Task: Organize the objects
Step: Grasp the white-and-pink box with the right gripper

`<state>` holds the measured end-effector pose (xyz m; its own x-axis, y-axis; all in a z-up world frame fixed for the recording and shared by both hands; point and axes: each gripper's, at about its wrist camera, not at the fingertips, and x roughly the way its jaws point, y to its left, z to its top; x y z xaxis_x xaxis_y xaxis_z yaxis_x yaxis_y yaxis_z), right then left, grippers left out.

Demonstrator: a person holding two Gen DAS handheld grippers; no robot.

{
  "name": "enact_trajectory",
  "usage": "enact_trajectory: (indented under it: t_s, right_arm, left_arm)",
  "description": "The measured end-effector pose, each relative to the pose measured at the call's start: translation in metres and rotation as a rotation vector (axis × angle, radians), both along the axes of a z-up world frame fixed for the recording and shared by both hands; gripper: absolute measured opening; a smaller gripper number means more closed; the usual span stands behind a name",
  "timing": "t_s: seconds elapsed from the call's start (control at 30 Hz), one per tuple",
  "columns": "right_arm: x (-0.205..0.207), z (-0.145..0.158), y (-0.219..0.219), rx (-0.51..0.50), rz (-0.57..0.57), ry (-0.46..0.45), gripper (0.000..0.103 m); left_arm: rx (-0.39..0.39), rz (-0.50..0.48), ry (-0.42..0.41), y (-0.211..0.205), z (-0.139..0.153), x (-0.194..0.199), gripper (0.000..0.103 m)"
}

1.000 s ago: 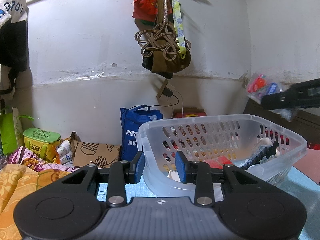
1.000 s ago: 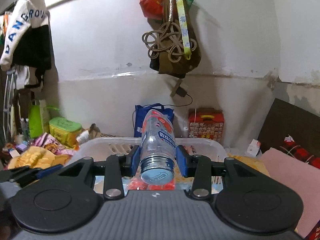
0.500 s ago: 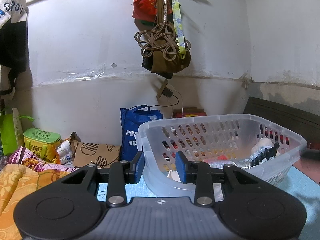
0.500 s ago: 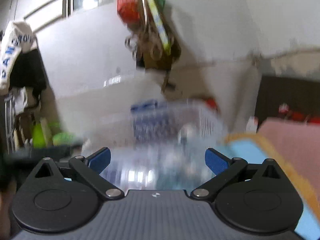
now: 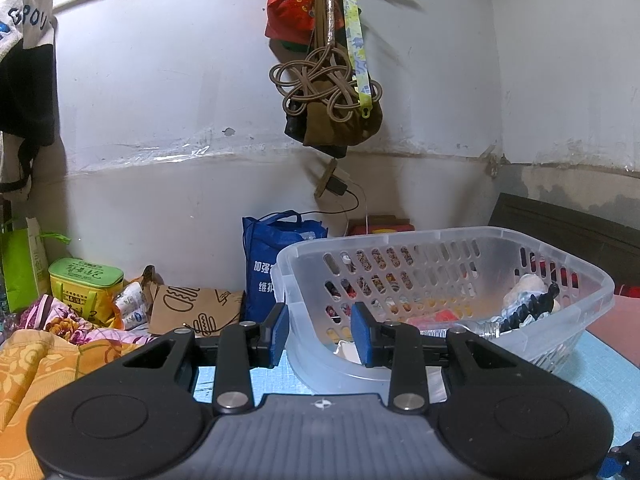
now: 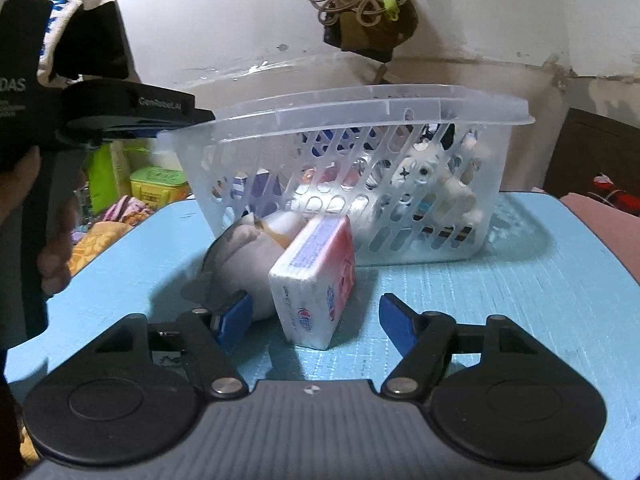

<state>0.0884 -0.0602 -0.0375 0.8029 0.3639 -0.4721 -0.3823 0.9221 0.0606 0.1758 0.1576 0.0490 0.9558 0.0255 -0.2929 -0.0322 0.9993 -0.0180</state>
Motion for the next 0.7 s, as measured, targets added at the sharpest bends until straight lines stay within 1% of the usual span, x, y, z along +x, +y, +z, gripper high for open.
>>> enact_trajectory:
  t_s: [0.07,0.1,0.13,0.17,0.2,0.23,0.37,0.4,0.53,0.6,0.63,0.67,0.7]
  right_arm:
    - [-0.005,-0.001,0.002,-0.016,-0.034,-0.018,0.074]
    - [-0.009,-0.003,0.003,-0.025,-0.05,-0.028,0.072]
    - [-0.011,-0.005,0.005,-0.039,-0.062,-0.034,0.063]
    - [-0.009,-0.005,0.006,-0.056,-0.077,-0.031,0.056]
    - [-0.008,-0.006,0.006,-0.061,-0.081,-0.02,0.054]
    - [-0.008,-0.008,0.005,-0.057,-0.083,-0.008,0.05]
    - [0.0,-0.006,0.008,-0.066,-0.092,0.0,0.05]
    - [0.003,-0.006,0.012,-0.075,-0.081,0.001,0.05]
    - [0.014,-0.001,0.025,-0.126,-0.097,-0.018,0.05]
    - [0.019,0.0,0.026,-0.126,-0.097,0.004,0.05]
    - [0.022,0.0,0.025,-0.125,-0.097,0.018,0.048]
    - [0.022,0.0,0.024,-0.121,-0.096,0.026,0.034]
    - [0.021,-0.001,0.023,-0.114,-0.087,0.025,0.026]
  left_arm:
    - [0.002,0.0,0.001,0.0,0.0,0.0,0.038]
    - [0.001,0.0,0.0,0.0,0.0,0.0,0.038]
    - [0.001,-0.001,0.0,0.0,0.0,0.0,0.038]
    - [0.002,-0.001,0.0,0.0,0.0,0.0,0.038]
    - [0.003,-0.002,0.001,0.0,0.0,0.0,0.038]
    - [0.004,-0.002,0.0,0.0,0.0,0.0,0.038]
    - [0.004,-0.002,0.0,0.0,0.0,-0.001,0.038]
    - [0.005,-0.002,0.0,0.0,0.0,-0.001,0.038]
    - [0.004,-0.002,-0.001,0.0,0.0,-0.001,0.038]
    - [0.004,-0.002,-0.001,0.0,0.0,-0.001,0.038]
    - [0.004,-0.001,-0.002,0.0,0.0,0.0,0.038]
    - [0.005,-0.001,-0.003,0.0,0.0,-0.001,0.038]
    - [0.004,-0.002,-0.002,0.0,0.0,-0.001,0.038]
